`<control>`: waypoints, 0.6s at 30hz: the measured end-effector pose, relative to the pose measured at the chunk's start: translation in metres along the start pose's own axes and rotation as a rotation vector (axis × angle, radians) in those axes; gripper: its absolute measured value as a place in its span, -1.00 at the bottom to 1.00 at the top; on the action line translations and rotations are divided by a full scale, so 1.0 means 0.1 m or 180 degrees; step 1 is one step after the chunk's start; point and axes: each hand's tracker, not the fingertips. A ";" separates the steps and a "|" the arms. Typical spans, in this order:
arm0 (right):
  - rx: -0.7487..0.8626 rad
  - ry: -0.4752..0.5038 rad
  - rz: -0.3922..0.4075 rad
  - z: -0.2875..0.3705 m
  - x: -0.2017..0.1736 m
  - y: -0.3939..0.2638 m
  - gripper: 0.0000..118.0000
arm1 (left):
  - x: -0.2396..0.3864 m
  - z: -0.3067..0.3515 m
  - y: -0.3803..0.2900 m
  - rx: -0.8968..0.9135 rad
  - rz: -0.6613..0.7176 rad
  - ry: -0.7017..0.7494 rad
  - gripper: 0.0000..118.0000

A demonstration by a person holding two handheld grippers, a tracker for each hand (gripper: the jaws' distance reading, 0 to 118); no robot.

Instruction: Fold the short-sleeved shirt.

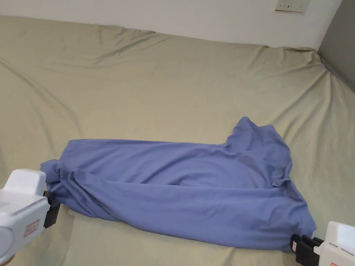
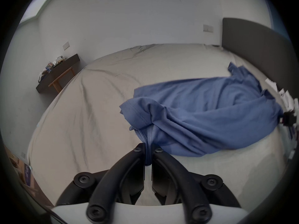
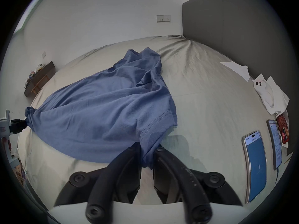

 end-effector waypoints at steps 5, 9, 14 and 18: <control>0.0031 -0.0016 0.0095 0.22 0.01 0.04 -0.73 | -0.05 0.07 0.07 -0.0016 0.0038 -0.0058 -0.94; 0.0040 0.0011 0.0101 0.47 0.05 0.05 -0.73 | -0.09 0.16 -0.06 -0.0066 0.0188 -0.0143 -0.95; -0.0035 -0.0094 0.0320 0.80 0.03 -0.09 -0.73 | -0.17 0.49 -0.33 -0.0053 0.0358 -0.0219 -0.95; -0.0125 -0.0232 0.0465 0.99 0.10 -0.29 -0.73 | -0.24 0.62 -0.59 -0.0150 0.0293 -0.0076 -0.95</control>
